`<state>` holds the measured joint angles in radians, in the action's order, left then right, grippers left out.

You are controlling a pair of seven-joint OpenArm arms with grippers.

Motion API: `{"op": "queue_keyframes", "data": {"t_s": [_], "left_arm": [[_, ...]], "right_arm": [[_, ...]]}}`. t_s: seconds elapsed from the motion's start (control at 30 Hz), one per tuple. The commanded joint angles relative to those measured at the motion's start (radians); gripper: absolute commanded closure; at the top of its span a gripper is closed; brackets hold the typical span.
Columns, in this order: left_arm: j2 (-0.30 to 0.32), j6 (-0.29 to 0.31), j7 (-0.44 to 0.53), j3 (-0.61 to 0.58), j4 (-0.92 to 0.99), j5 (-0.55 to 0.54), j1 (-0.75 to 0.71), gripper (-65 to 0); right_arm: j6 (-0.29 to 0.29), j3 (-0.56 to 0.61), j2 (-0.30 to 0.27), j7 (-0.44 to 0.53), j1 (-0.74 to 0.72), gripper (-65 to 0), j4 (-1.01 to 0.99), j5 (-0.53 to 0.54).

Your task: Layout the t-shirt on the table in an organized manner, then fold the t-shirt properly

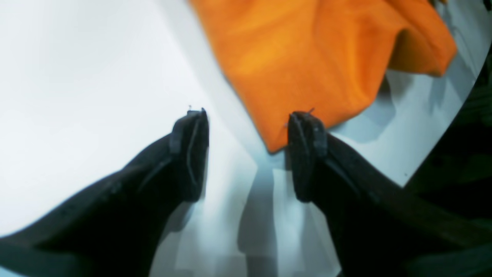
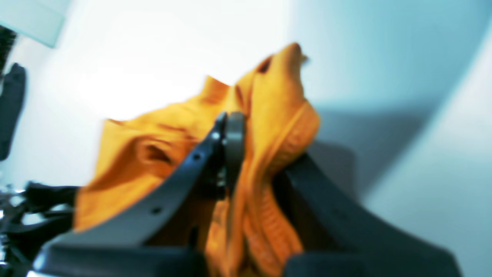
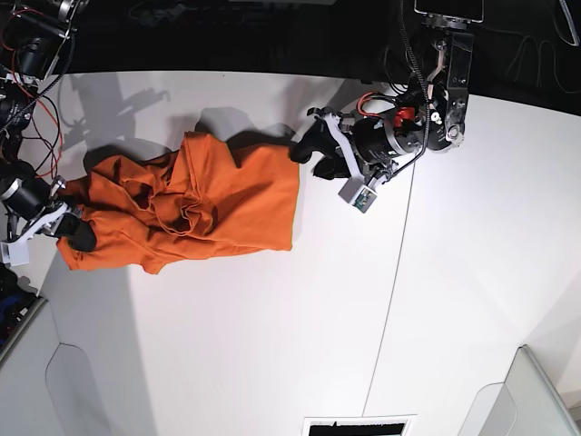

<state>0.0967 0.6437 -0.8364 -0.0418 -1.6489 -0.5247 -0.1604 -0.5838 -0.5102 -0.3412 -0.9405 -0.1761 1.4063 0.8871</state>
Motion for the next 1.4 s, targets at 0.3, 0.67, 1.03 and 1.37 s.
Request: {"op": "queue_keyframes", "data": {"t_s": [0.3,0.67,1.03,1.37], "left_arm": [[0.003,-0.008,0.063,-0.005,0.109,0.029,0.010,-35.7],[0.003,-0.008,0.061,0.043,0.110,-0.047,0.011,-35.7],[0.090,-0.003,-0.012,0.232,-0.090,-0.232,0.010,-35.6],[0.103,0.054,-0.018,0.206,-0.236,-0.428,0.014,-35.6]], "right_arm": [[-0.015,0.196,0.222,-0.055,0.024,0.0,0.256,0.036],[-0.015,0.455,0.272,0.020,0.063,-33.8,0.280,-0.079],[-0.014,0.296,0.272,0.028,-0.035,-33.8,0.385,-0.126],[0.004,0.224,0.183,0.233,-0.066,0.0,0.290,-0.335]]}}
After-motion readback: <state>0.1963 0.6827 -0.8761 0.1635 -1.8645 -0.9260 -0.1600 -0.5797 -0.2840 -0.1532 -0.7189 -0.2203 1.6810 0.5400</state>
